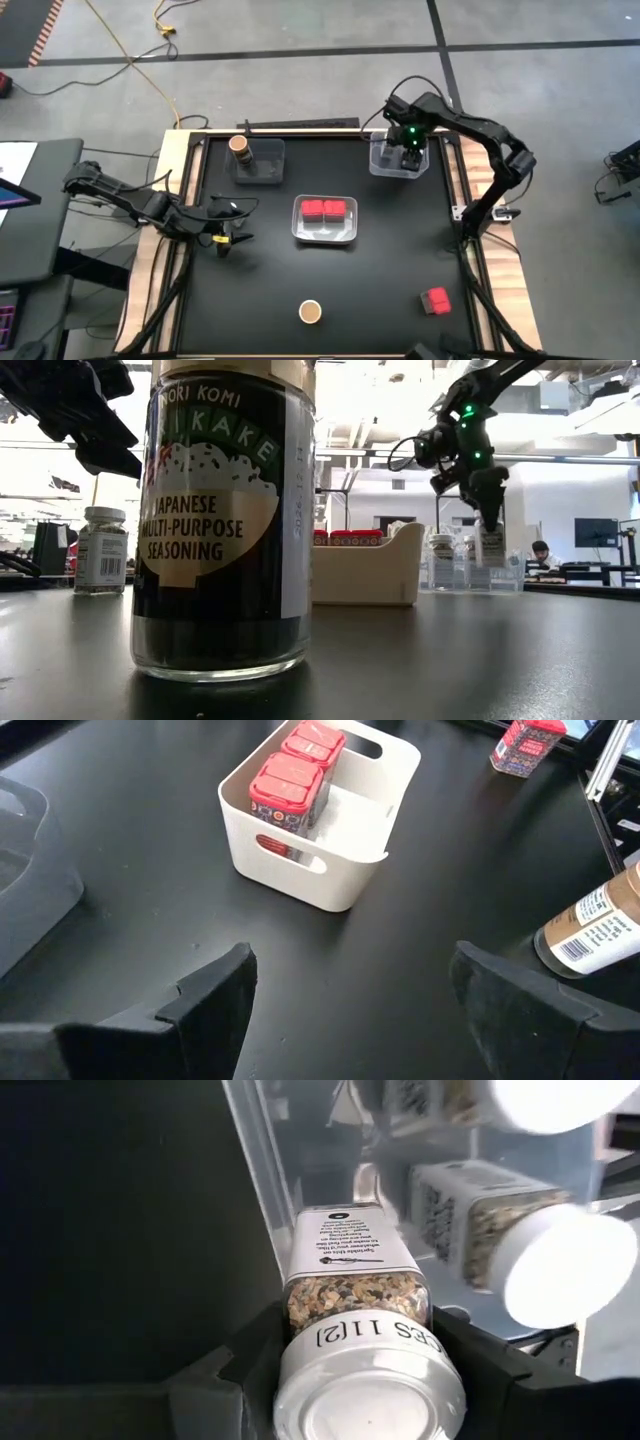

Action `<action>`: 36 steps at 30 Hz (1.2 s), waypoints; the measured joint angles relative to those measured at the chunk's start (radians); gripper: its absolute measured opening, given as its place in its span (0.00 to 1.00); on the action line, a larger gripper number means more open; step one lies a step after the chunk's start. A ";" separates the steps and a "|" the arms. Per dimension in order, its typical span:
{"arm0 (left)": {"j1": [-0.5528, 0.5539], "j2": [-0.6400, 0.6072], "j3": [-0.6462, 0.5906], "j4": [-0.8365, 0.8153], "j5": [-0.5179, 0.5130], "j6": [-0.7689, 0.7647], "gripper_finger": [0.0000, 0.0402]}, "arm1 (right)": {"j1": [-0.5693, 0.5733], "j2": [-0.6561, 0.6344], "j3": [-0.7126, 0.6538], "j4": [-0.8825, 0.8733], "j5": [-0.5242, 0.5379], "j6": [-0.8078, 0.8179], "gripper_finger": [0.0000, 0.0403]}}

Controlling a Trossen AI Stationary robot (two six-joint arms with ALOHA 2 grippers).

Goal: Sort spices by type
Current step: Put the white seasoning bottle into the transparent bin

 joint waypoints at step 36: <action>0.000 0.000 0.000 0.007 -0.001 -0.008 0.79 | -0.111 -0.001 -0.095 0.154 -0.090 -0.086 0.57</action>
